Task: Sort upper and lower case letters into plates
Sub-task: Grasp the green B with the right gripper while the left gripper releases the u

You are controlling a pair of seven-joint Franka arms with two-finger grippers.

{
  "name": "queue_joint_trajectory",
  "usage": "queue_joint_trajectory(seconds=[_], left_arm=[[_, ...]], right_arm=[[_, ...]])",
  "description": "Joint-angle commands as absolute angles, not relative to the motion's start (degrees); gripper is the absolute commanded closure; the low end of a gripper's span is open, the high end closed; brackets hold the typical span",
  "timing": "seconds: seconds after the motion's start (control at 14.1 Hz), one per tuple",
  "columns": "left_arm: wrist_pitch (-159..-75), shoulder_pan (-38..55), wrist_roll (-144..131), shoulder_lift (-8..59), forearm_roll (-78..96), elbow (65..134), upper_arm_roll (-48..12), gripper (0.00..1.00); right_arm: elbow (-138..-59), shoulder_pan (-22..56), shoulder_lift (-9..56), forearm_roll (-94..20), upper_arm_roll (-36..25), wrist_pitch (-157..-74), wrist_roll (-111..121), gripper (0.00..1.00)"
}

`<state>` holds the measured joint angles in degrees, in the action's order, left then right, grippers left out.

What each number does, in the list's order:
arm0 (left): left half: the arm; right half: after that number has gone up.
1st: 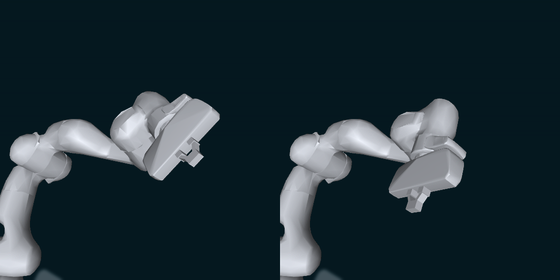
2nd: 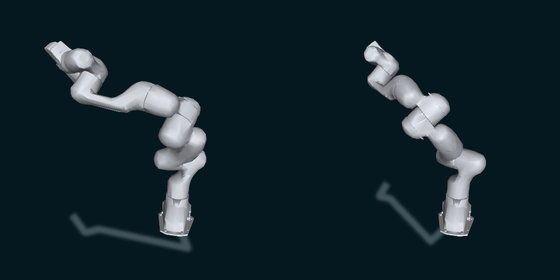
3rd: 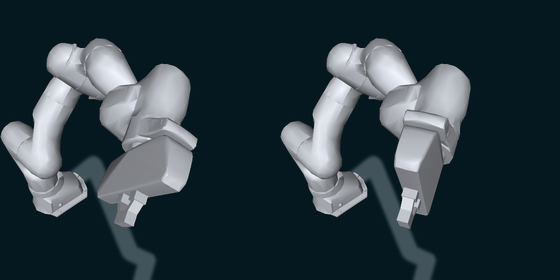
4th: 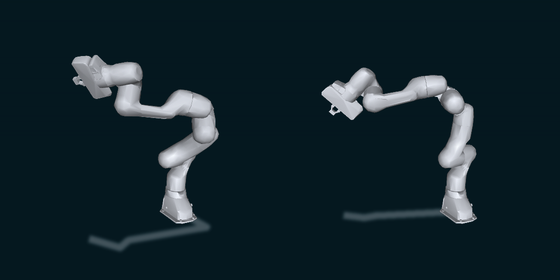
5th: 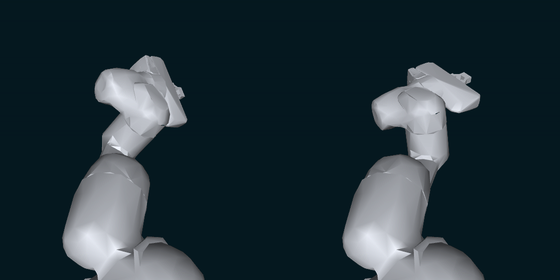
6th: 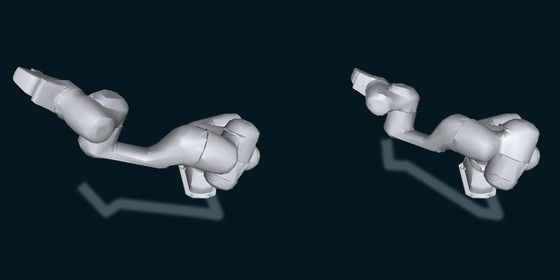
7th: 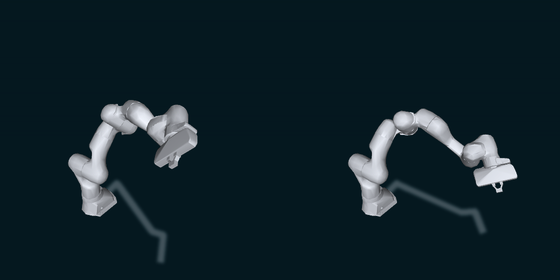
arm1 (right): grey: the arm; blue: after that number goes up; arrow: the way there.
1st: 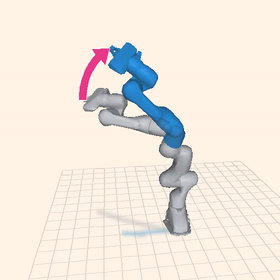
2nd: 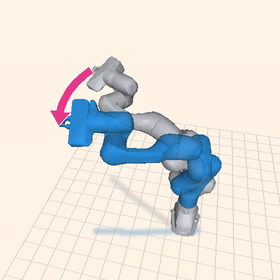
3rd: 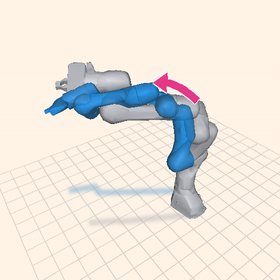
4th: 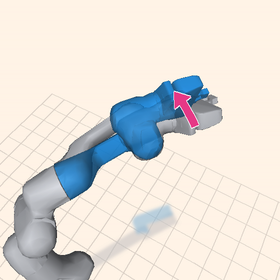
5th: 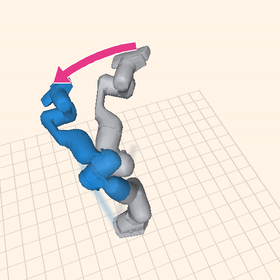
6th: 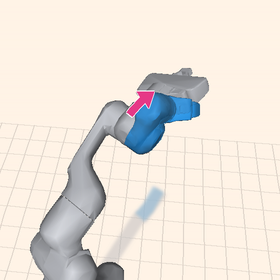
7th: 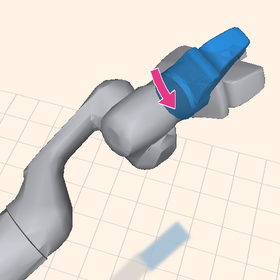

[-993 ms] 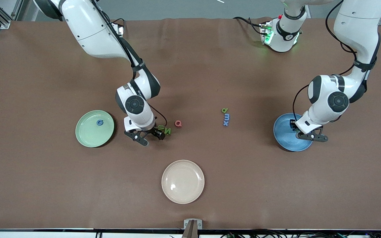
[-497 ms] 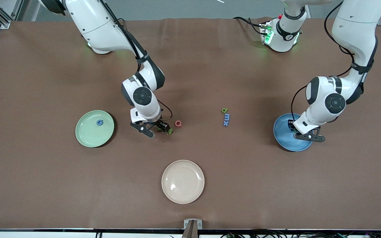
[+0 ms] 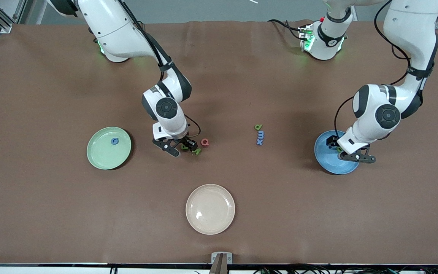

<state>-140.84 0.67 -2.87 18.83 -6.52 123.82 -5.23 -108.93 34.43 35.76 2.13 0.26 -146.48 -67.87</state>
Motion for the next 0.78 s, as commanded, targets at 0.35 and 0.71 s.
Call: queue_joint_trajectory(seconds=[0.35,0.71], left_arm=[[-132.2,3.2,-14.6,22.3,-6.7,111.6,-19.0,0.0],[-133.3,11.3,-24.3,31.6,-7.4,103.1,-18.8,0.0]], right_arm=[[-110.5,34.0,34.2,3.2,0.4,-146.4,-67.0,0.51],[-110.6,33.8,33.8,3.2,0.4,-145.8,-66.9,0.99]])
